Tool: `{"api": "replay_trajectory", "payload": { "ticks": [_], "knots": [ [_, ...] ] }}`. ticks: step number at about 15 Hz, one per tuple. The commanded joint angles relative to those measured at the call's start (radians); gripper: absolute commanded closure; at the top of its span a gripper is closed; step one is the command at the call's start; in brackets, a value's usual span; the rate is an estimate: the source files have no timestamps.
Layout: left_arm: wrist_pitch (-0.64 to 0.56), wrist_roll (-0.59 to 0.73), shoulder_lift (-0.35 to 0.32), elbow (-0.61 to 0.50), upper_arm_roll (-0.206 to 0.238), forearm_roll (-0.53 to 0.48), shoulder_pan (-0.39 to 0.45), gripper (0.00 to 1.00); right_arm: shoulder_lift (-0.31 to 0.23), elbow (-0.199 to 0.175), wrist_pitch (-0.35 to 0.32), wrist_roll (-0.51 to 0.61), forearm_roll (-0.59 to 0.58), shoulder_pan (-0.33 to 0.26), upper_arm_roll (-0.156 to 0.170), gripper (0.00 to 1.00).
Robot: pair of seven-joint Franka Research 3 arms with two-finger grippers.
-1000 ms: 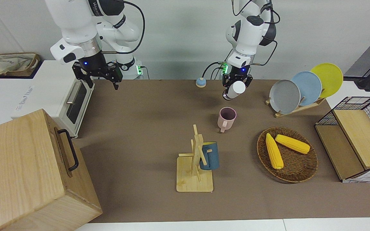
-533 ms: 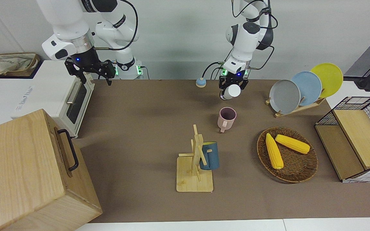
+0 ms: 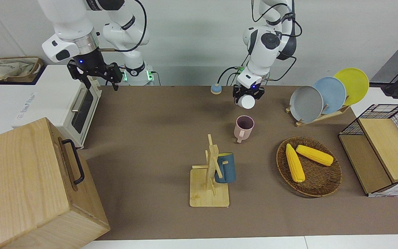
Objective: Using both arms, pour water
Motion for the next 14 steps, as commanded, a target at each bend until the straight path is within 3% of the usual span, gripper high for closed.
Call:
{"api": "replay_trajectory", "payload": {
  "ticks": [1,8,14],
  "knots": [
    [-0.135,-0.009,0.100,0.129,0.019,0.039,0.017,1.00,-0.013,-0.009,0.004,-0.015,0.004,-0.022,0.012,0.009],
    [-0.284,-0.043,0.194,0.258,0.019,0.087,0.037,1.00,-0.013,-0.009,0.004,-0.015,0.004,-0.022,0.014,0.009],
    [-0.296,-0.080,0.200,0.263,0.017,0.088,0.035,1.00,-0.013,-0.009,0.004,-0.015,0.004,-0.022,0.014,0.009]
  ]
}}
